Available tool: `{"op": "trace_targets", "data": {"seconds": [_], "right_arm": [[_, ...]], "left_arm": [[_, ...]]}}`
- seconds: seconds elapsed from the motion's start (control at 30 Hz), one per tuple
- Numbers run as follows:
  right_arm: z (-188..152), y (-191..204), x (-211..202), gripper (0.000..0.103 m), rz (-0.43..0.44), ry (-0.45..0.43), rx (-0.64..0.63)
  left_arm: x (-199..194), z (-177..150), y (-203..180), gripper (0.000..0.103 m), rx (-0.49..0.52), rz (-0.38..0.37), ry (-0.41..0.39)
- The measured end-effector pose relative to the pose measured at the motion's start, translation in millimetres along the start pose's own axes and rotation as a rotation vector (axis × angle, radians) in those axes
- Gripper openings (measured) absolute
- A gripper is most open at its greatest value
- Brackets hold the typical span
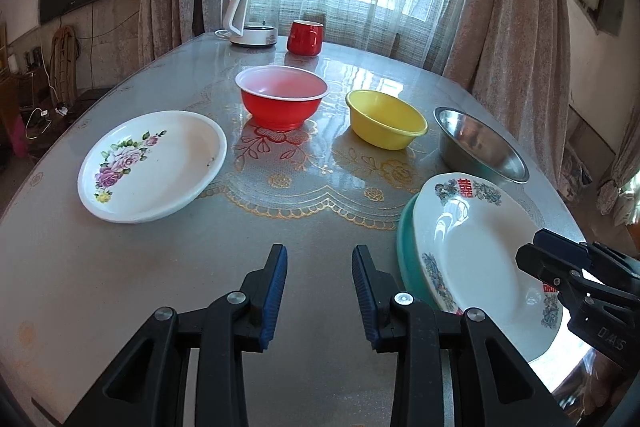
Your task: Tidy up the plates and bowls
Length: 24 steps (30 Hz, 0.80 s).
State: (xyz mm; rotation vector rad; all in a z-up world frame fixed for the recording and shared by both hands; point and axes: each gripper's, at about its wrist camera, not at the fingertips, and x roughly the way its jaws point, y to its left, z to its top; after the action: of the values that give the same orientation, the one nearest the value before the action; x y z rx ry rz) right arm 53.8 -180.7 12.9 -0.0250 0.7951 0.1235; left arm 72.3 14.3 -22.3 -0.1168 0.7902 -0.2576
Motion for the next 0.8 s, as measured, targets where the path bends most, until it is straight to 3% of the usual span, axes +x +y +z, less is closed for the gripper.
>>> {"op": "trace_targets", "data": {"seconds": [0.47, 0.67, 0.8], "right_arm": [[41.5, 83.3, 55.6, 0.039, 0.335, 0.136, -0.067], [61.6, 118.0, 86.1, 0.039, 0.41, 0.199, -0.045], [76.9, 135.1, 113.5, 0.039, 0.416, 0.227, -0.005]], "left_arm": [[-28.3, -4.5, 107.1, 0.034, -0.219, 0.166, -0.053], [-29.1, -1.3, 147.6, 0.034, -0.31, 0.215, -0.059], [-23.5, 7.7, 167.6, 0.034, -0.349, 0.214, -0.059]]}}
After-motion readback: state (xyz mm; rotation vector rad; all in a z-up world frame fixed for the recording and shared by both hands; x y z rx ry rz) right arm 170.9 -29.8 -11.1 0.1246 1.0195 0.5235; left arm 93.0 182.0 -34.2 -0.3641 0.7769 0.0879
